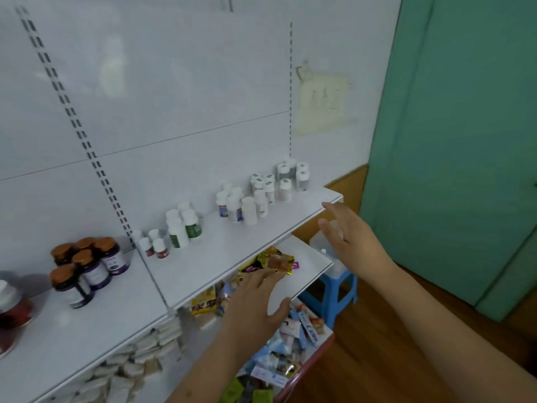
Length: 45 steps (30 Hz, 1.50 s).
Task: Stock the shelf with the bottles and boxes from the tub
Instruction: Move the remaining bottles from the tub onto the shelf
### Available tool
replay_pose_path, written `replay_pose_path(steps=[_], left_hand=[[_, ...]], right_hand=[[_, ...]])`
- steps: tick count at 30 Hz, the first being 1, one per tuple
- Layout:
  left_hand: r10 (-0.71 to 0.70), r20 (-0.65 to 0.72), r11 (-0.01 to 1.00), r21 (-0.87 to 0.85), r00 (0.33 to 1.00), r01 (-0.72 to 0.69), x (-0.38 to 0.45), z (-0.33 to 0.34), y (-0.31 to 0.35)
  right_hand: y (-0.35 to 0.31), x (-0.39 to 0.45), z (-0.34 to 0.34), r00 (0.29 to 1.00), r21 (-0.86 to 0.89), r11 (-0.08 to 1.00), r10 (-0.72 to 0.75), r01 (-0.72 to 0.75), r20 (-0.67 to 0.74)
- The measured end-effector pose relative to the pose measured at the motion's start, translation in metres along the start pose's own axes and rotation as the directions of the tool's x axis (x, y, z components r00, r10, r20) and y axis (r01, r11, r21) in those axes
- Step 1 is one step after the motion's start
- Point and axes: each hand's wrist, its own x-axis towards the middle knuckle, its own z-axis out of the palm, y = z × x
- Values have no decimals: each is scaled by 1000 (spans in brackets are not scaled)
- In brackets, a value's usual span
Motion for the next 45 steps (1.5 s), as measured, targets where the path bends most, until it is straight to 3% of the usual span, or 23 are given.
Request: replay_pose_path(steps=[9, 14, 21, 32, 45], left_hand=[[56, 125, 997, -67, 991, -47, 93, 98, 102], [79, 128, 994, -85, 989, -68, 148, 155, 161], [71, 184, 992, -118, 980, -50, 206, 210, 205], [77, 275, 987, -154, 958, -35, 328, 292, 182], [32, 372, 977, -208, 928, 50, 543, 364, 118]], right_hand=[[145, -2, -94, 995, -80, 992, 104, -103, 7], [219, 2, -150, 991, -151, 980, 134, -132, -1], [294, 22, -196, 987, -188, 970, 161, -156, 9], [403, 108, -190, 975, -182, 959, 221, -218, -5], [508, 314, -178, 961, -202, 945, 272, -258, 47]])
